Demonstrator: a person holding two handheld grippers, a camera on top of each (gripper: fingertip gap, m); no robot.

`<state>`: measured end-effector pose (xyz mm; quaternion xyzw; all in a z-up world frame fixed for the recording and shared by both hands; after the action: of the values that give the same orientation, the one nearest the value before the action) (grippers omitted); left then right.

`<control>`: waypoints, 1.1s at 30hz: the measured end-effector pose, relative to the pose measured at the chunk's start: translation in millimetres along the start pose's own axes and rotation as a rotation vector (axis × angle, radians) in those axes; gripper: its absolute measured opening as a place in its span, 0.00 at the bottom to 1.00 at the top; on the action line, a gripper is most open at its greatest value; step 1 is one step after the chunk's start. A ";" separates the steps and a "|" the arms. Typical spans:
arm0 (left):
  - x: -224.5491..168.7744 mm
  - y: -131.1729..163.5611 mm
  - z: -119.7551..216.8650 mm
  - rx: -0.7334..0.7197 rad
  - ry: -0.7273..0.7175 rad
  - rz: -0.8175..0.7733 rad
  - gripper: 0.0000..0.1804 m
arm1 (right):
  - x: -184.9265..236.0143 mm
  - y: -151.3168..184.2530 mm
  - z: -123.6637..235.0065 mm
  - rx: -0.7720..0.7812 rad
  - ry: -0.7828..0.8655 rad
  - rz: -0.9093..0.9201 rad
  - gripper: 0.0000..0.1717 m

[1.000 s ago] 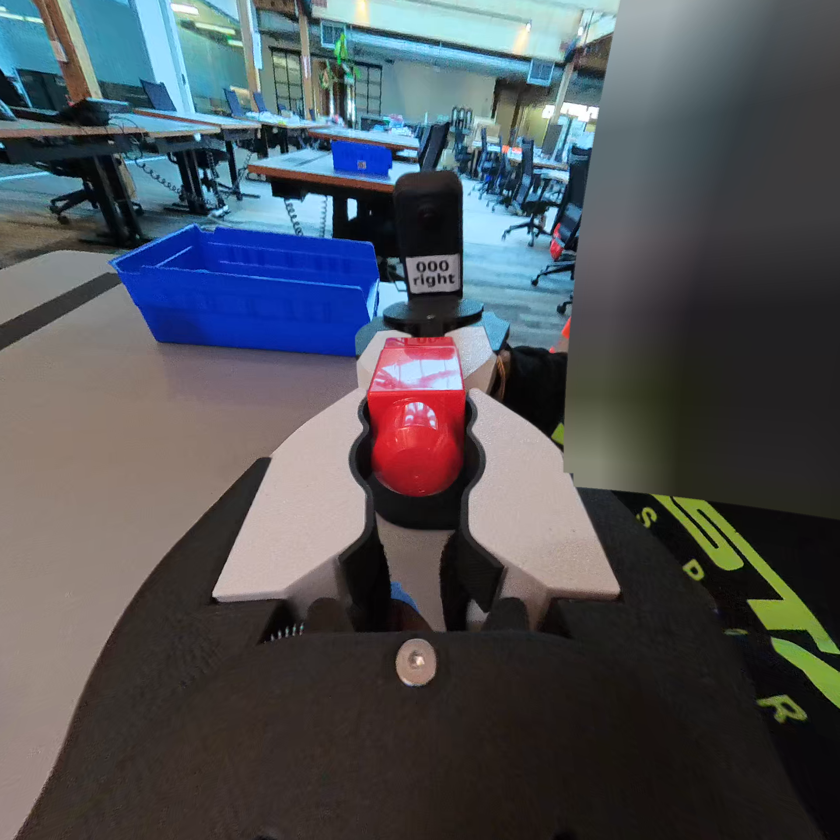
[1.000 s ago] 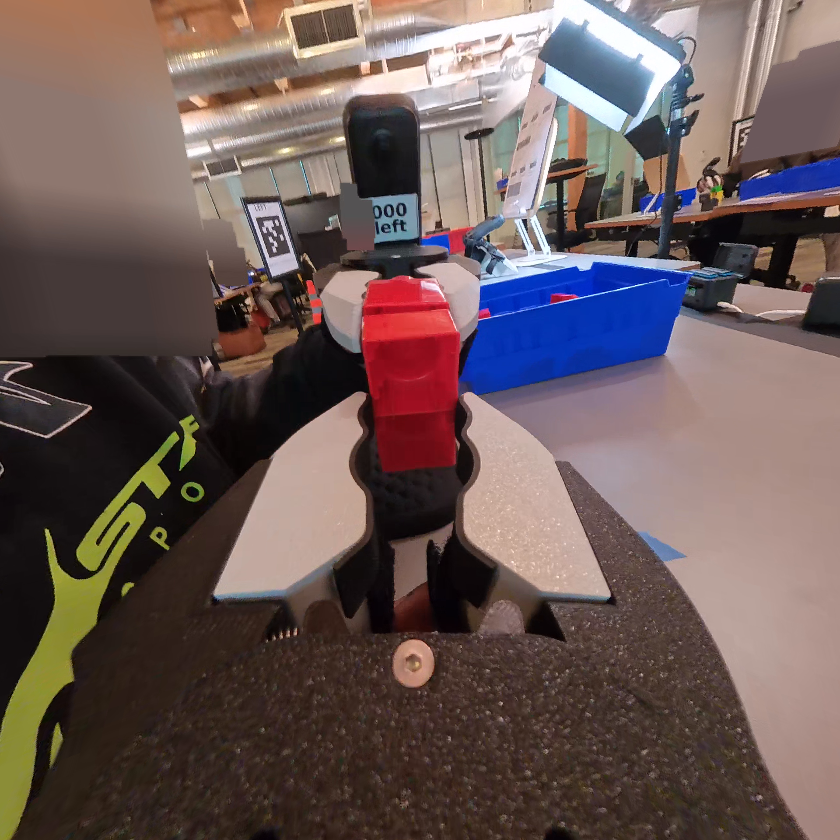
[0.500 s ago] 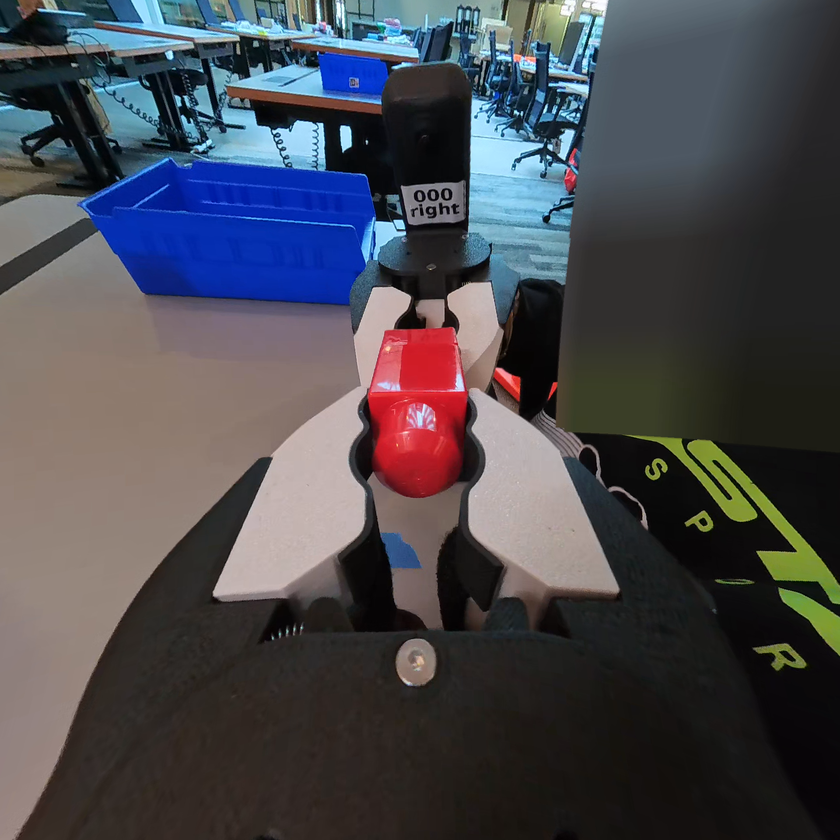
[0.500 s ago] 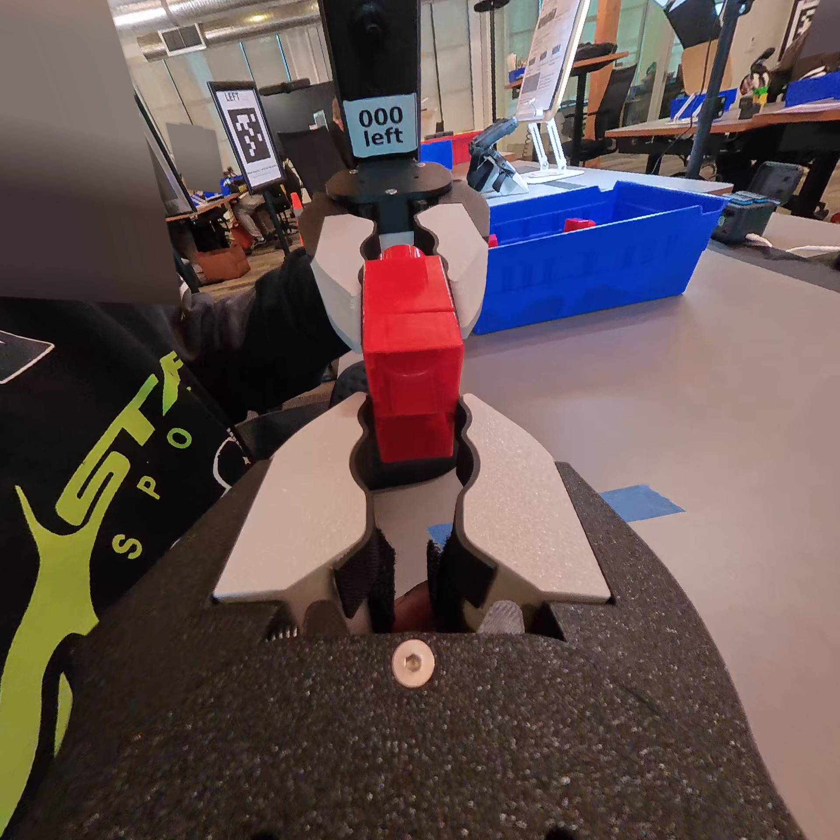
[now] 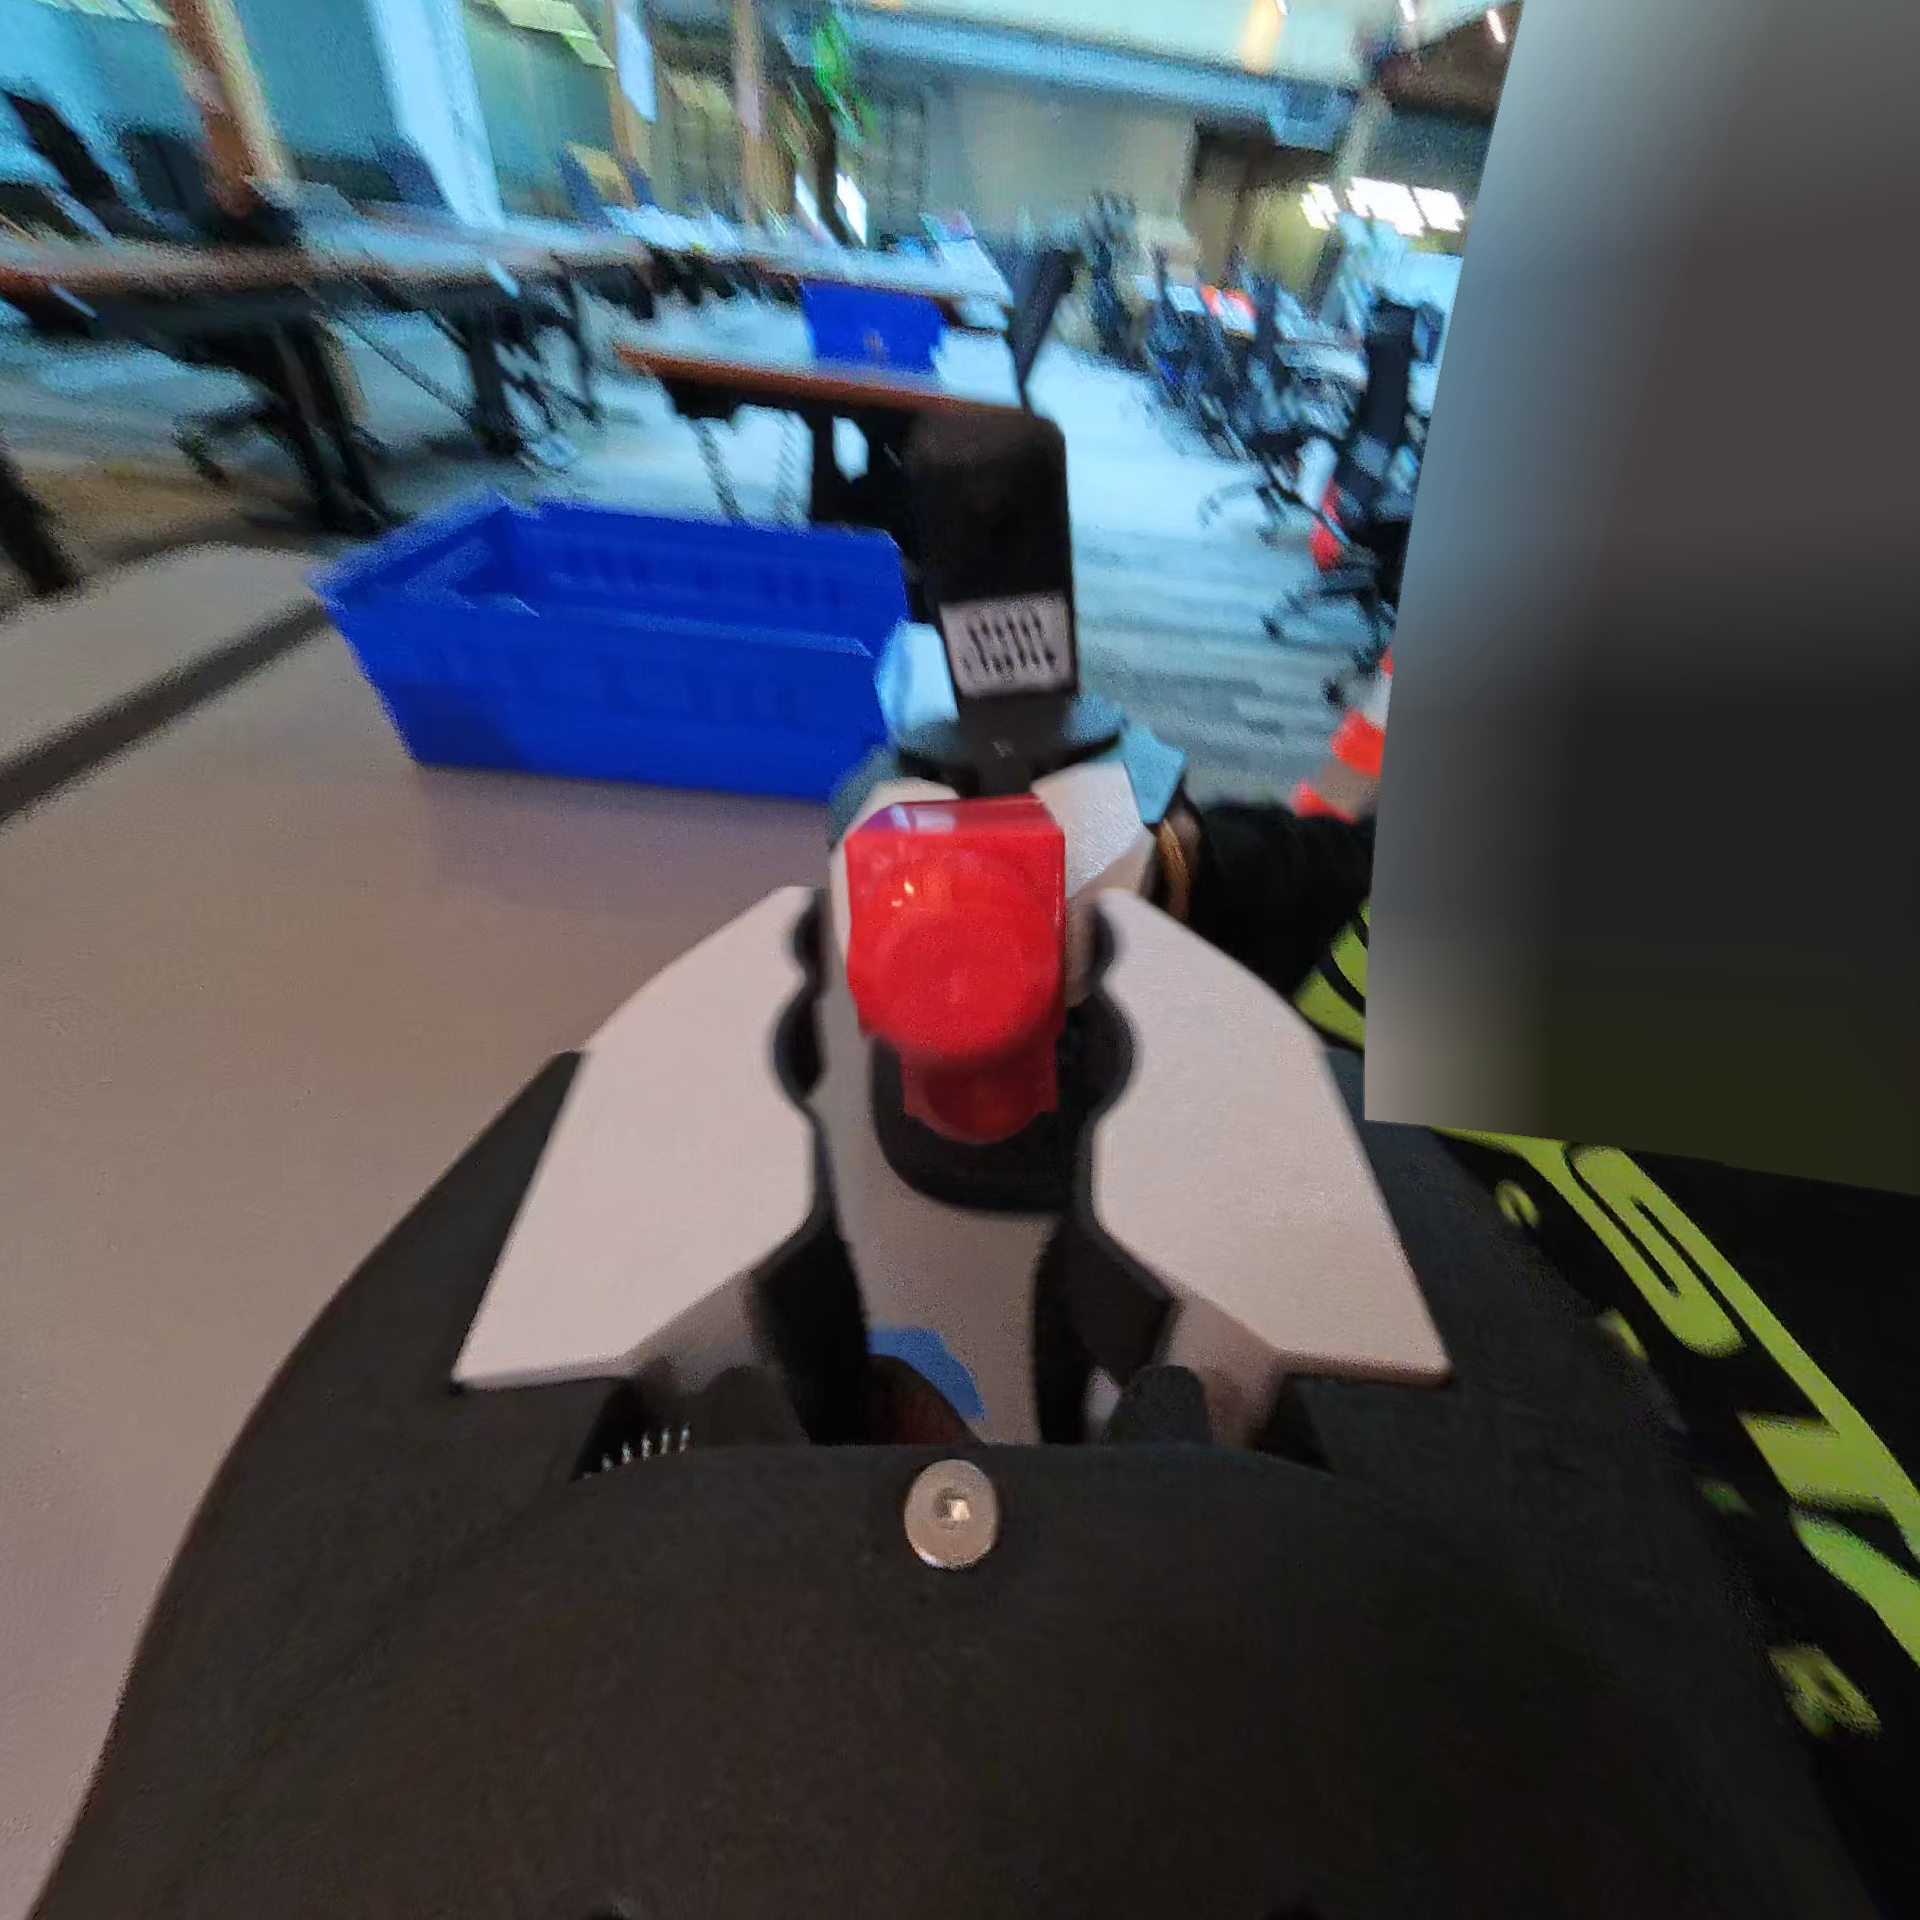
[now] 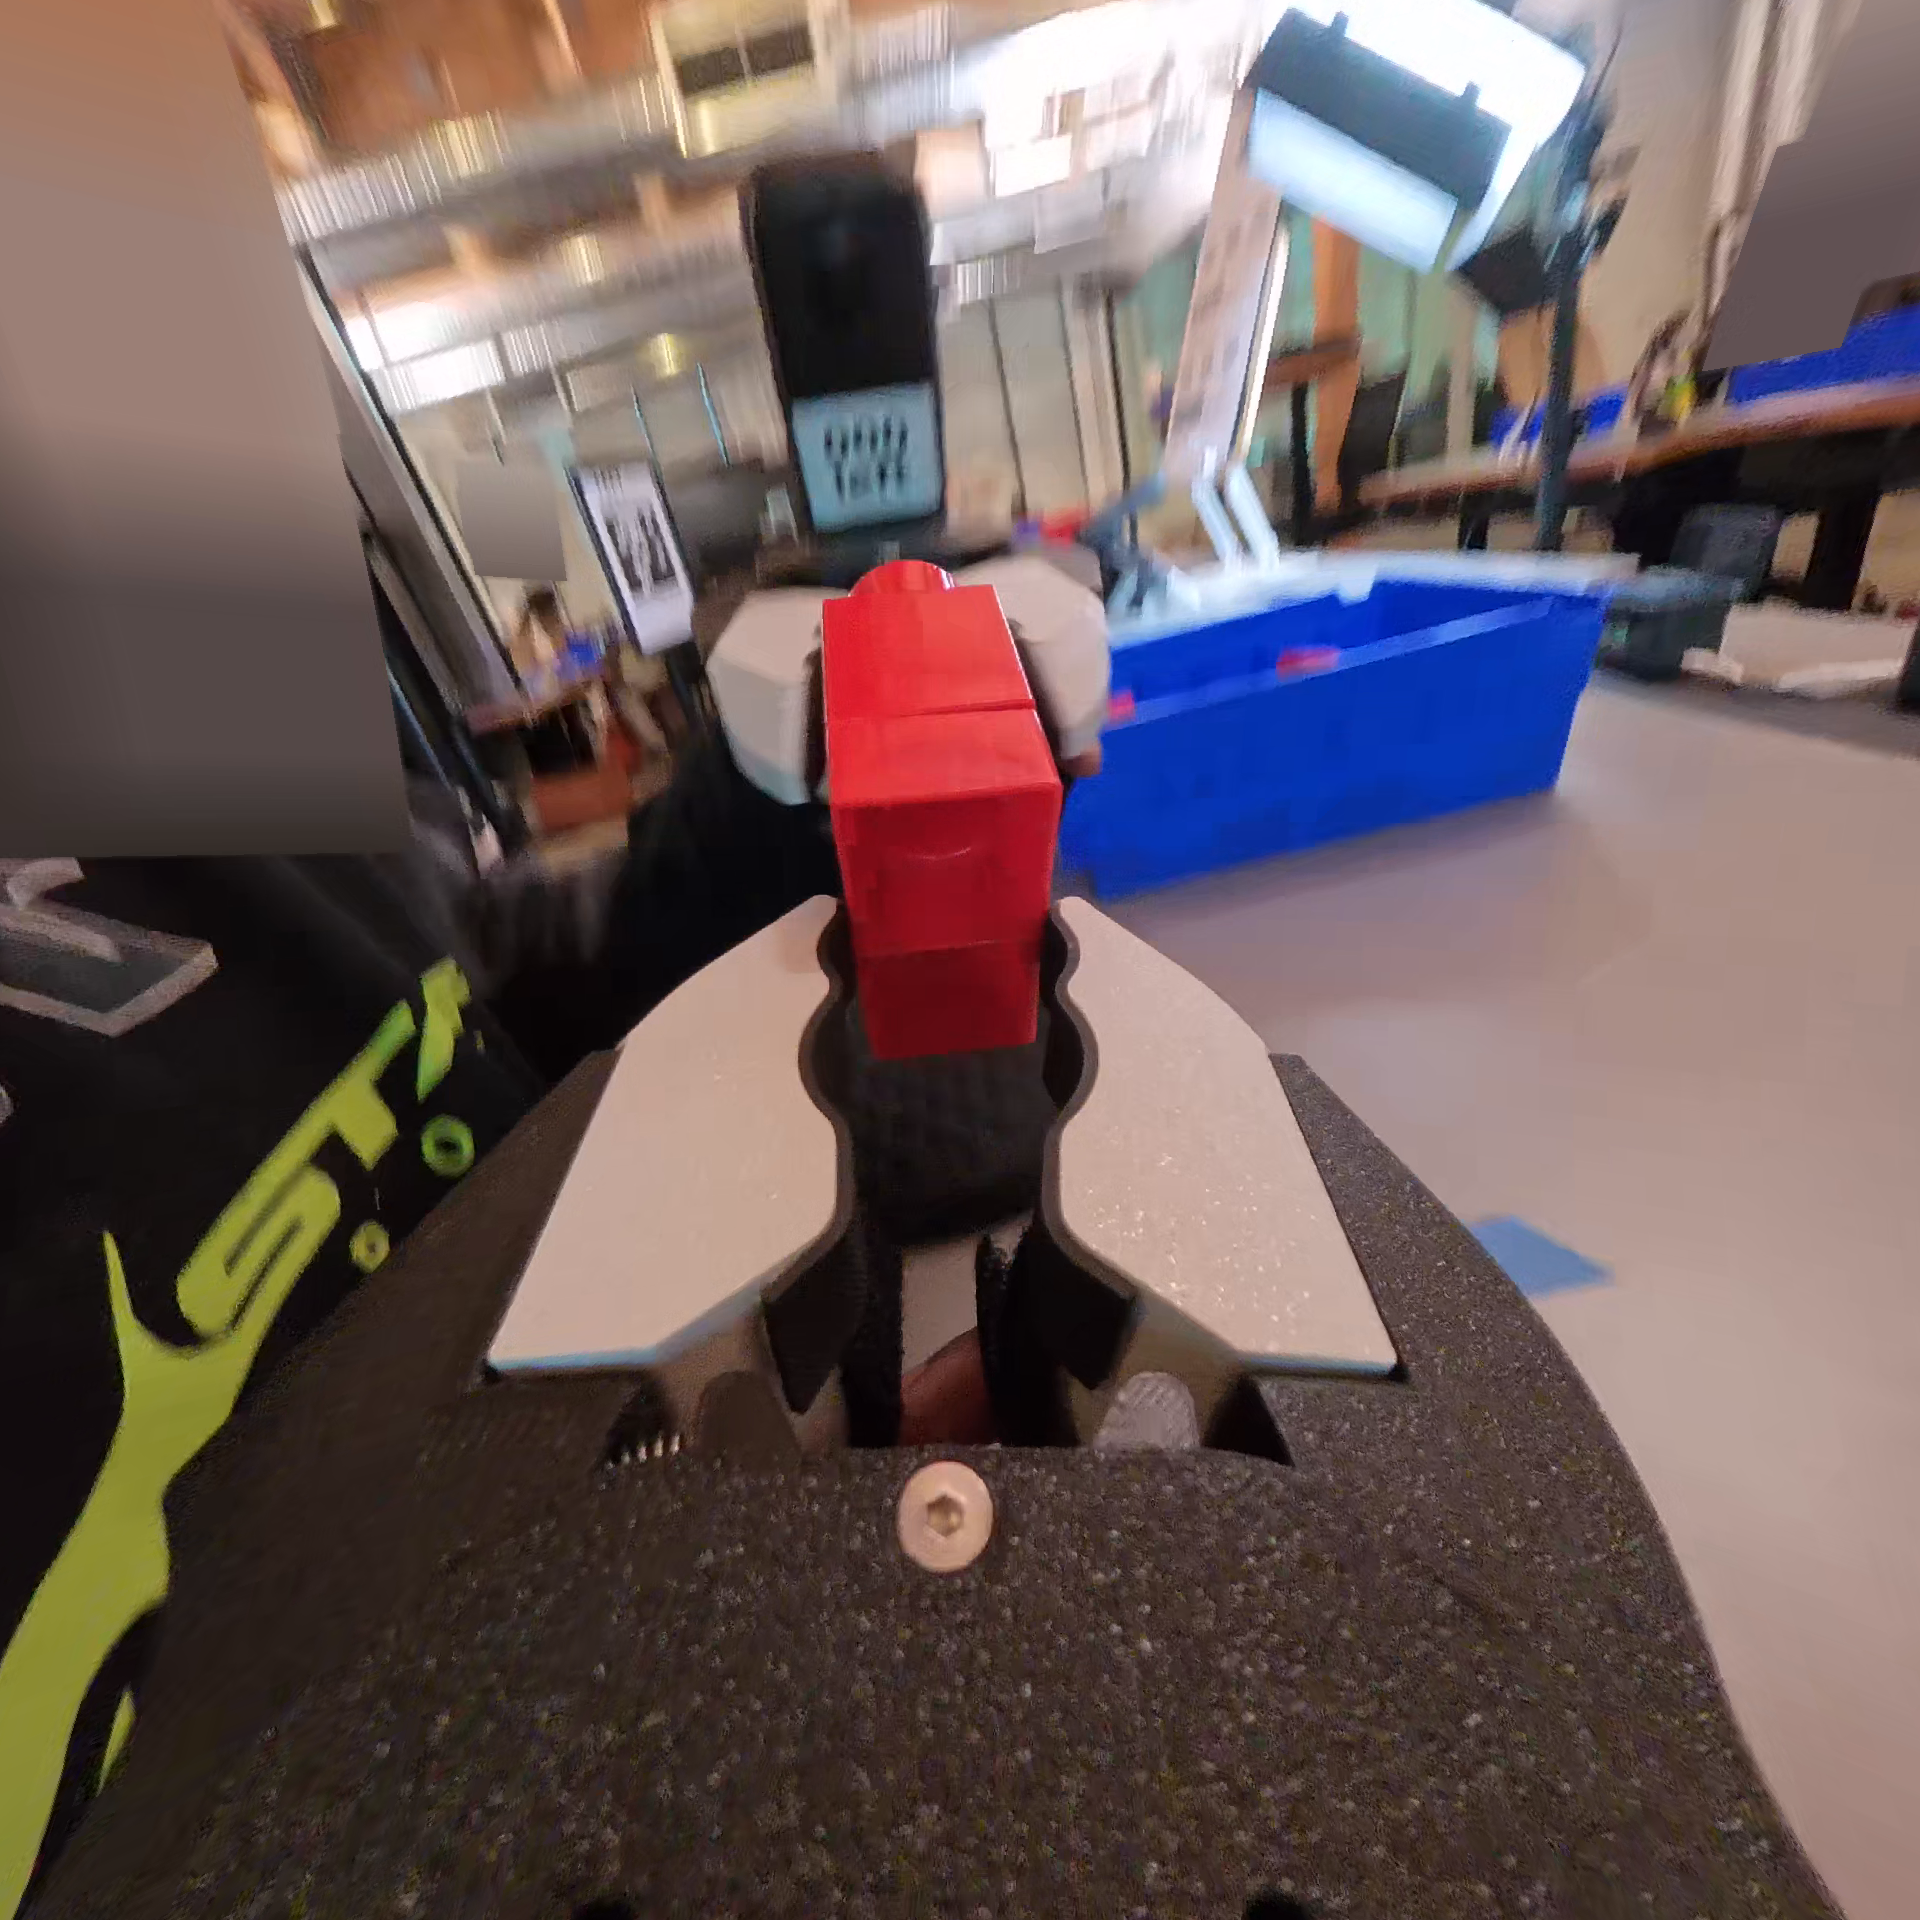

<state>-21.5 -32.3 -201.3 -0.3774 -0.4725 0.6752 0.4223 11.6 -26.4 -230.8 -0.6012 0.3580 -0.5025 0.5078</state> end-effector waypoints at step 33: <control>-7.5 37.8 -13.4 0.062 0.144 0.190 0.20 | -7.1 -16.1 20.1 0.361 -0.143 0.079 0.27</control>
<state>-14.7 -42.4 -240.2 -0.4548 -0.3819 0.6976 0.4009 28.0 -11.0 -216.4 -0.5198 0.2486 -0.4943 0.6509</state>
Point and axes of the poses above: each gripper's, where its closed fingertips meet, z back along the fingers, y out of its underside, x = y × z across the jaws, the point moved 2 cm from there along z, back along the fingers, and after that the axes turned 8 degrees about x, right-handed, at the moved point
